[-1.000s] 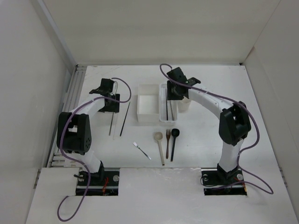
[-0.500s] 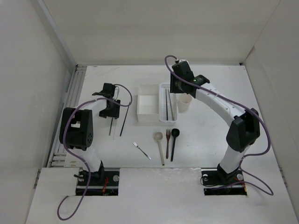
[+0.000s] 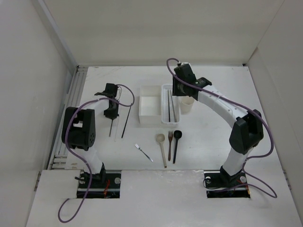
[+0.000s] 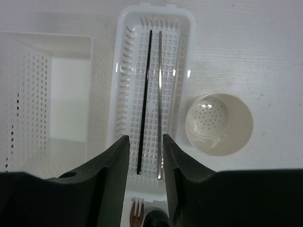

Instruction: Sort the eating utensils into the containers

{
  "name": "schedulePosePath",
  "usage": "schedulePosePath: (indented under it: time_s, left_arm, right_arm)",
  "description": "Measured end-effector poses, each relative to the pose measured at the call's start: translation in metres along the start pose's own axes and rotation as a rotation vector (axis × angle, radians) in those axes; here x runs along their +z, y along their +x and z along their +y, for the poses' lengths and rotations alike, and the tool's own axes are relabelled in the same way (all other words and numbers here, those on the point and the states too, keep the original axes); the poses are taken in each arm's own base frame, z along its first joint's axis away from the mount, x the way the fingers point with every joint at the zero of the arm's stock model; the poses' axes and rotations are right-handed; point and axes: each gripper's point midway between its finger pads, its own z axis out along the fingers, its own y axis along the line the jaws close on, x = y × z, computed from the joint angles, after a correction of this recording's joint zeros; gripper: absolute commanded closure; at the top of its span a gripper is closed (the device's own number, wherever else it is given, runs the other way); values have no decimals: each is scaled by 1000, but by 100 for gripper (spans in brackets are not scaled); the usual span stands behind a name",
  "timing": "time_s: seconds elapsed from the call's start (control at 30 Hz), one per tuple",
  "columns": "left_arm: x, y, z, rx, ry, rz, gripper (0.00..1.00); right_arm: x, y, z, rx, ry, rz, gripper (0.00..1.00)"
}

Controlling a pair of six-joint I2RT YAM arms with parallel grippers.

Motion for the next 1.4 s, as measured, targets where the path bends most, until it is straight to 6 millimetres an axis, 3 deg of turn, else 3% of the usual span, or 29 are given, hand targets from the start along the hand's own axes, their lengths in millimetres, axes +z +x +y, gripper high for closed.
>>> schedulePosePath:
  time_s: [0.37,0.4,0.43,0.47,0.57,0.63,0.7,0.8,0.9,1.03,1.2,1.3,1.4]
  left_arm:
    - [-5,-6,7,-73,102,25,100]
    - [-9,-12,10,-89,110,20,100]
    - [-16,-24,14,-105,118,-5,100]
    - [-26,-40,17,-120,125,-41,100]
    - [-73,-109,22,-155,164,-240,100]
    - [-124,-155,20,-165,209,-410,100]
    - [-179,-188,11,-164,268,-571,100]
    - [-255,-215,-14,-149,392,-747,100]
    - [-301,-222,-46,-138,532,-813,100]
    - [-307,-216,-83,-126,635,-769,100]
    - [-293,-205,-116,-108,680,-688,100]
    - [-292,-202,-126,-100,693,-672,100]
    - [-296,-203,-127,-101,696,-674,100]
  right_arm:
    - [-7,-5,-1,-8,-2,-21,59]
    - [-9,-8,0,-13,-12,-30,55]
    - [-11,-11,3,-19,-34,-45,43]
    - [-14,-14,7,-26,-62,-61,37]
    - [-35,-24,29,-69,-195,-135,13]
    - [-54,-36,55,-110,-312,-200,11]
    - [-77,-49,90,-165,-441,-263,9]
    - [-109,-71,145,-240,-639,-345,9]
    - [-133,-92,187,-276,-801,-411,14]
    - [-131,-107,212,-251,-888,-428,19]
    - [-97,-87,223,-200,-905,-323,27]
    - [-82,-79,222,-166,-878,-284,31]
    - [-77,-78,218,-136,-847,-278,50]
